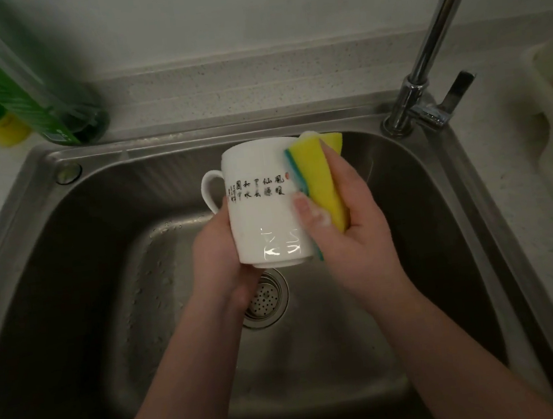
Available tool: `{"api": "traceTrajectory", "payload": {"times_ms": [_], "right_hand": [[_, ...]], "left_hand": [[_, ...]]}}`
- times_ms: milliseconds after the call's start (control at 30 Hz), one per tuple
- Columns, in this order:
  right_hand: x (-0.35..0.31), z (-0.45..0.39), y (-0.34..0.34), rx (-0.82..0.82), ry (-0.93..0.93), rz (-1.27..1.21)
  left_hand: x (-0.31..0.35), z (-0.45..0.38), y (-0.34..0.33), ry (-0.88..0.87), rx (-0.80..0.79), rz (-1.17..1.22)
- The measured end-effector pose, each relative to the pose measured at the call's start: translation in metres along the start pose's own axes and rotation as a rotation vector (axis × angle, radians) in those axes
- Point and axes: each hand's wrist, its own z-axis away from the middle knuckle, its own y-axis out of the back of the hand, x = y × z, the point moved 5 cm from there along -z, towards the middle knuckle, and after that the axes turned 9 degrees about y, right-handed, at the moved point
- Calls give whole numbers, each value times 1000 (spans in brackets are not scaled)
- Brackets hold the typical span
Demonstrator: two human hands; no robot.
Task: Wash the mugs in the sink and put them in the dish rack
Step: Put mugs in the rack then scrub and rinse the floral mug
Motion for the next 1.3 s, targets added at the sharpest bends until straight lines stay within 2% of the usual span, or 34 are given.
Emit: {"api": "traceTrajectory", "payload": {"times_ms": [67, 167, 333, 467, 567, 633, 700, 767, 867, 1067, 1167, 1300], "right_hand": [[-3, 0, 0, -35, 66, 84], [-3, -1, -1, -27, 22, 13], [16, 0, 0, 50, -376, -495], [14, 2, -2, 35, -449, -597], [12, 0, 1, 25, -401, -560], [11, 0, 2, 19, -369, -527], [11, 0, 2, 18, -354, -493], [13, 0, 3, 41, -354, -477], [12, -2, 5, 72, -312, -434], [7, -1, 3, 28, -160, 11], [8, 1, 1, 21, -87, 150], [0, 3, -4, -87, 59, 288]], "left_hand": [[-1, 0, 1, 14, 27, 11], [-1, -1, 1, 14, 19, 26], [-1, 2, 1, -22, -11, -8], [0, 4, -1, -19, -40, -51], [4, 2, 4, -92, 87, -155], [10, 3, 9, -230, 217, -237], [16, 10, 8, -360, 279, -283], [16, 14, 6, -422, 263, -268], [13, 15, 2, -406, 219, -242], [0, 13, -14, -246, -6, -360], [1, 15, -17, -243, -34, -361], [2, 12, -14, -234, -29, -365]]}}
